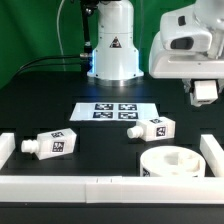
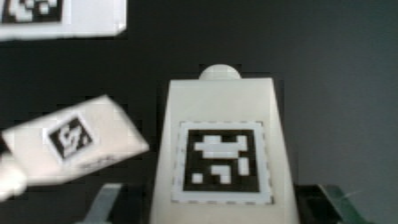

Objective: Assemble stool

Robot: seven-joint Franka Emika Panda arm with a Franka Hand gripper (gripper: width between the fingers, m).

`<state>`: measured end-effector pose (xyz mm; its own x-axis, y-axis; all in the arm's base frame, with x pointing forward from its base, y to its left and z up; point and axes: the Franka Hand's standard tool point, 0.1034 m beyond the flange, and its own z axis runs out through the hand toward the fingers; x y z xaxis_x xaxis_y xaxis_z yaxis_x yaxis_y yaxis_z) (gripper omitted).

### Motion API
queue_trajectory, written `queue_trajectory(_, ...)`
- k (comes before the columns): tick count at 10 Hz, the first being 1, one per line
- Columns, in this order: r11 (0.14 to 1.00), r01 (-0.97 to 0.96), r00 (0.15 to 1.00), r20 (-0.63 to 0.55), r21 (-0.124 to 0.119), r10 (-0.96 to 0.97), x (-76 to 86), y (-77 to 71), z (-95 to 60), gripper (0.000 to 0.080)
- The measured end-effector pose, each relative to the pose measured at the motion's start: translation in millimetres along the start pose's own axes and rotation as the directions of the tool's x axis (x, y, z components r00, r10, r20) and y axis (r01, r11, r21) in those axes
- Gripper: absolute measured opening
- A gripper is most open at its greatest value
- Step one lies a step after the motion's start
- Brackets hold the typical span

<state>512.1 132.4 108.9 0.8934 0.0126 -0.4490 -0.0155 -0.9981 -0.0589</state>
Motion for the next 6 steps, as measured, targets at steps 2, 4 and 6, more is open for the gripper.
queue_trajectory(2,0.997,0.073,0.984,-0.160,-0.009,-0.073,20.2,12.6,-47.5,0.0341)
queue_trajectory(4,0.997,0.075,0.954,-0.291,-0.011,-0.075,17.9,11.8,-48.3,0.0341)
queue_trajectory(6,0.996,0.089,0.894,-0.439,-0.020,-0.089,27.5,13.7,-47.0,0.0341)
